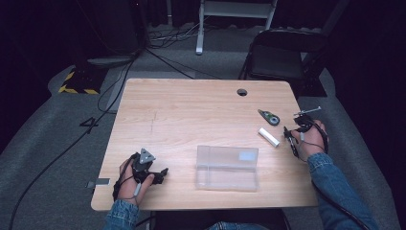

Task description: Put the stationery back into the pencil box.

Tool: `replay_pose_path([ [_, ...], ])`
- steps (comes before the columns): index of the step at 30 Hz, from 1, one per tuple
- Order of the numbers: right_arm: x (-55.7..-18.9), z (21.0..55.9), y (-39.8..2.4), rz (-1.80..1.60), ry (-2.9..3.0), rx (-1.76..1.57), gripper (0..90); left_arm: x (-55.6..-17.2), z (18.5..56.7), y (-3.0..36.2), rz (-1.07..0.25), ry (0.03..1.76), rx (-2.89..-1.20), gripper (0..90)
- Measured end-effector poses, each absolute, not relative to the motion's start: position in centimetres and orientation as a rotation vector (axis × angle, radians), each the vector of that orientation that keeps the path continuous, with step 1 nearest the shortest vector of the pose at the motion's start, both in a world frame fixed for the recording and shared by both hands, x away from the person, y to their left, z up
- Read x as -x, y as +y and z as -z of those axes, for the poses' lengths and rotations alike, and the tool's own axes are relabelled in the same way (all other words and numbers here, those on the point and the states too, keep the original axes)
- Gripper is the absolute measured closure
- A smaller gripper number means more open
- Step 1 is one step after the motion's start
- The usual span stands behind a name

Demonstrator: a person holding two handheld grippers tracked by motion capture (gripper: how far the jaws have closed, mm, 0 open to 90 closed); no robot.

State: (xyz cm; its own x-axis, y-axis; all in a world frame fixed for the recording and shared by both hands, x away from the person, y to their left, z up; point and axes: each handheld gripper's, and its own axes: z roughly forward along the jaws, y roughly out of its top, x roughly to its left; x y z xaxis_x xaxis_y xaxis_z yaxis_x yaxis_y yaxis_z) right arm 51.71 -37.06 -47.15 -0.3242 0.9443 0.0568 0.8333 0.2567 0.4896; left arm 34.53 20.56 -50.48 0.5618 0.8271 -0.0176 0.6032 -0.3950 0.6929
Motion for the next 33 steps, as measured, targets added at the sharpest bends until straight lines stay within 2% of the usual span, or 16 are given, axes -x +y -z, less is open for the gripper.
replay_pose_path([
  [5, -51.8, 47.1, -36.9, -0.609, 2.274, -1.654, 80.1, -34.5, 50.5, 20.6, -0.442, 1.139, -2.137, 14.0],
  [21, -51.6, 46.0, -36.6, -0.615, 2.27, -1.634, 80.8, -34.5, 50.5, 20.6, -0.438, 1.142, -2.136, 14.0],
  [33, -50.6, 42.6, -35.3, -0.691, 2.265, -1.509, 80.7, -34.5, 50.5, 20.6, -0.442, 1.139, -2.137, 14.0],
])
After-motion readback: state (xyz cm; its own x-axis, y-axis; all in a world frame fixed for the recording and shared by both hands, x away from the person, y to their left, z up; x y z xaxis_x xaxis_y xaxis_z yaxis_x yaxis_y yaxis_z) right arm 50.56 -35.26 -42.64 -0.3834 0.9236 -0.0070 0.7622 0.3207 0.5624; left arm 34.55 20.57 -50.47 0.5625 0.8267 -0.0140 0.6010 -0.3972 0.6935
